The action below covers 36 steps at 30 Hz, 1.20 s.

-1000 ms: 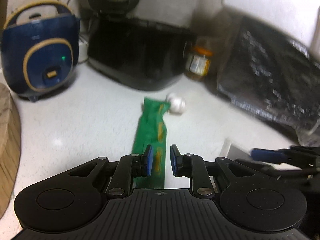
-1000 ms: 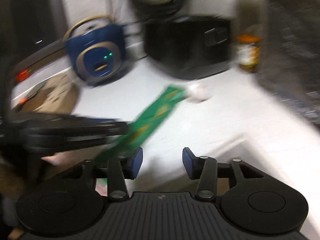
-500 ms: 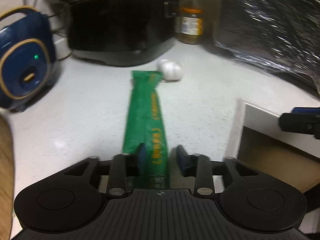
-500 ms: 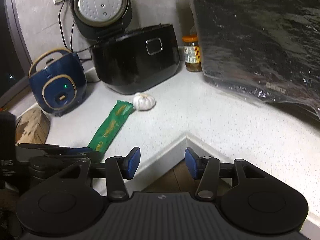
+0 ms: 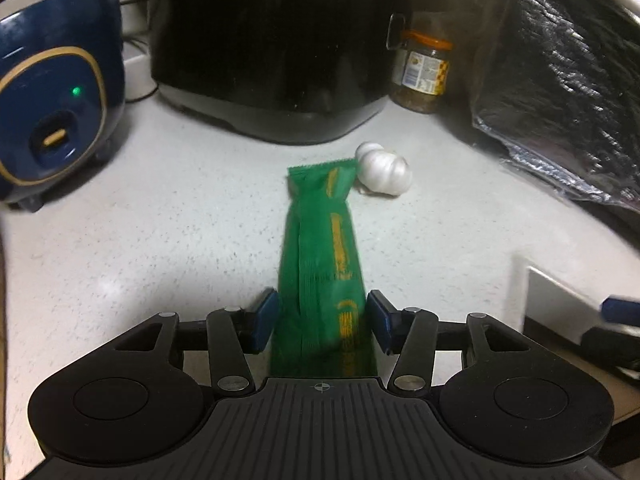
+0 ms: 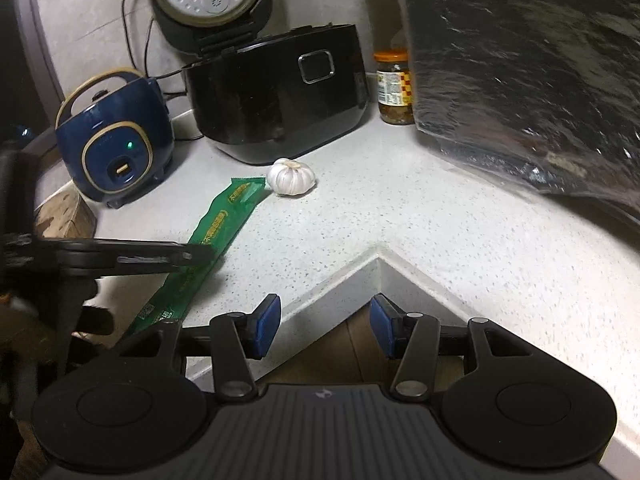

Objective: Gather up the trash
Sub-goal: 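Grasp the long green snack bag with the left tool, then grasp the white garlic bulb with the right tool while the left tool holds the green bag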

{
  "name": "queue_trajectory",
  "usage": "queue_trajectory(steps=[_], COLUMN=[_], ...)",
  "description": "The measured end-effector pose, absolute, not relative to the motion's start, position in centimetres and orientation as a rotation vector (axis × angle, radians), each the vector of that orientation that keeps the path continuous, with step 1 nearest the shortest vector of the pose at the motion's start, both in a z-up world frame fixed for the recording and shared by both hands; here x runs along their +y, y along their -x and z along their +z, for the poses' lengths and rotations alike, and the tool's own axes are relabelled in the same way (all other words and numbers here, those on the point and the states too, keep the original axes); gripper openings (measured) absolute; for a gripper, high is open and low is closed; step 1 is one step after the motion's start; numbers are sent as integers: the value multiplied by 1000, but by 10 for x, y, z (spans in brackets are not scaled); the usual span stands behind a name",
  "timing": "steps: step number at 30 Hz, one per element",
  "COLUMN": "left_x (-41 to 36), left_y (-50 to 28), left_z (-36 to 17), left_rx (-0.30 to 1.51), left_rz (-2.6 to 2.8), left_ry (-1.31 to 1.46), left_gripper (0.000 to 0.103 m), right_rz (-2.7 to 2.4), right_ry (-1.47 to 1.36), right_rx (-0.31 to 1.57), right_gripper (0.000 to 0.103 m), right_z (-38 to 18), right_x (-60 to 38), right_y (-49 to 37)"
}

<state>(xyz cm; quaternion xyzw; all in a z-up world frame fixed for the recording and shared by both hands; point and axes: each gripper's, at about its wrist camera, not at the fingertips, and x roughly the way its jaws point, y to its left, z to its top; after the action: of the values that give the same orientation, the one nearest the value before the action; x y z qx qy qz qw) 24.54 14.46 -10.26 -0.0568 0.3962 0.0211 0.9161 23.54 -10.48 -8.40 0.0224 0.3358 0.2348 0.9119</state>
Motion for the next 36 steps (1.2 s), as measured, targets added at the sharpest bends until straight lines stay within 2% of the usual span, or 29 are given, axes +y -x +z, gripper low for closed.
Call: queue_trajectory(steps=[2,3,5,7,9,10,15,22,23,24,25,29,36], left_x=[145,145,150,155,160,164,188,198,200,202,204,210,198], left_y=[-247,-247,-242,-237,-229,-224,-202,-179,-177,-175,-174,-168,-179], left_z=[-105,-104,-102,-102,-100,-99,-87,-64,-64,-64,-66,-69,-70], left_rx=[804,806,809,808,800,786,707,630,634,637,642,645,659], left_rz=[40,37,42,70,83,86,109,114,122,131,141,163,114], left_ry=[106,108,127,172,203,224,441,514,521,529,540,589,574], left_gripper=[54,51,41,40,40,40,39,39,39,39,39,39,39], right_rz=[481,474,455,451,477,496,554,437,437,439,455,517,674], right_ry=[6,39,105,128,108,97,188,217,202,187,176,213,204], right_rx=[670,654,617,576,563,568,566,630,644,657,675,704,751], right_gripper=[49,51,59,72,81,81,81,79,75,59,52,52,52], right_z=[-81,-79,-72,-65,-59,-56,-56,-88,-90,-92,-91,-90,-90], right_x=[-98,-94,-84,-75,-66,-60,-7,37,38,36,37,35,14], right_y=[-238,-240,-247,-258,-273,-283,-331,-396,-402,-405,-408,-396,-327])
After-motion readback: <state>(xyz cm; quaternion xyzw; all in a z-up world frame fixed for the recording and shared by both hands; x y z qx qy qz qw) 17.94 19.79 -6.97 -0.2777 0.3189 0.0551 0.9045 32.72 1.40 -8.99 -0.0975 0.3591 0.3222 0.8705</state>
